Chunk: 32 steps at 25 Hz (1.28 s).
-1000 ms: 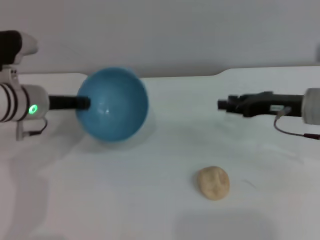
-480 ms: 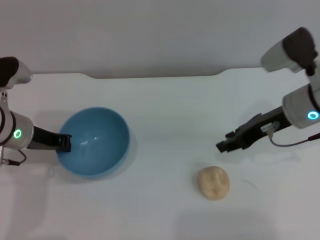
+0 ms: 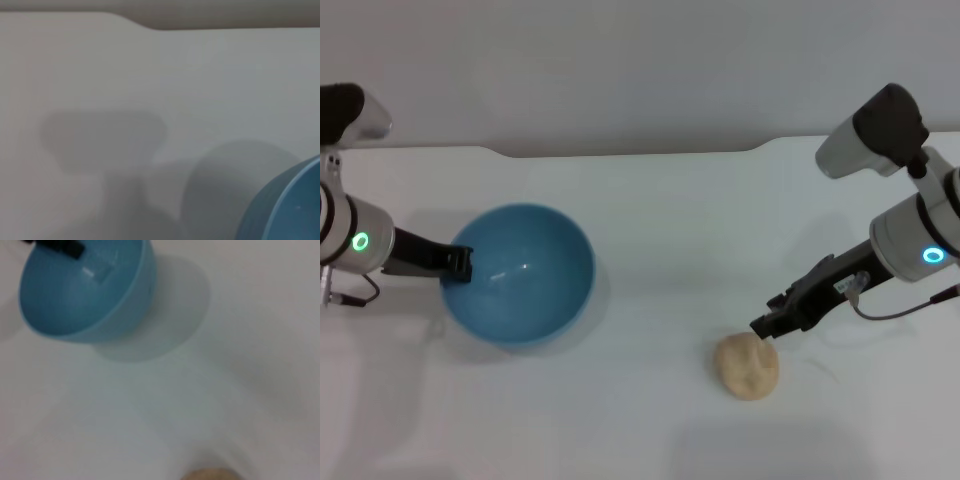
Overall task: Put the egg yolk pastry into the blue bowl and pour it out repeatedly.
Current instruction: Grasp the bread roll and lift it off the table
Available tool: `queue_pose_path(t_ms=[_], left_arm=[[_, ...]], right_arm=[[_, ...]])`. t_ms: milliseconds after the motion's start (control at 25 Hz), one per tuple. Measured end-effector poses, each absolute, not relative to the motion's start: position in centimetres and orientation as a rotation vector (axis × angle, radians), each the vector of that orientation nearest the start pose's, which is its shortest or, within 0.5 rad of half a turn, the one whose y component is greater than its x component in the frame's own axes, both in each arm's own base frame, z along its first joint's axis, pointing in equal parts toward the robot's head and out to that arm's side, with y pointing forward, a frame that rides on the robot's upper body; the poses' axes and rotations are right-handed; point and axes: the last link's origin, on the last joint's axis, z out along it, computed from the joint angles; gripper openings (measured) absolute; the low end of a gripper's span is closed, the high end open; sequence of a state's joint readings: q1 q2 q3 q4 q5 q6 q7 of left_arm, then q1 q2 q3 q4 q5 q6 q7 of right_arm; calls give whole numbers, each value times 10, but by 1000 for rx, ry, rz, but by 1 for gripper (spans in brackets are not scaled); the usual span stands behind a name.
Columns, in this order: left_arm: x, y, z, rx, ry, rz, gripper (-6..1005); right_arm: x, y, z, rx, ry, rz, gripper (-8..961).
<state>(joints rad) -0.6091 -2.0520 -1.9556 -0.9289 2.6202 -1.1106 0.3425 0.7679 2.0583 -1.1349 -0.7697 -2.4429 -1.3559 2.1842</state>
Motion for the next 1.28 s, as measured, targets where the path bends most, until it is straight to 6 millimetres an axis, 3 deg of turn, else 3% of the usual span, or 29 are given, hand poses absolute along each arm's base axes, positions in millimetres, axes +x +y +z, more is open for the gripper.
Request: queue_pose_path(t_ms=[680,1280], left_arm=[[-255,395,7,-2124,-1461,219,0],[-244,397,5,-2156,-1447,228,1]], right_arm=[[223,373,-45,-2802,975,-367,381],[226,373,-76,-2765,959,-376,382]])
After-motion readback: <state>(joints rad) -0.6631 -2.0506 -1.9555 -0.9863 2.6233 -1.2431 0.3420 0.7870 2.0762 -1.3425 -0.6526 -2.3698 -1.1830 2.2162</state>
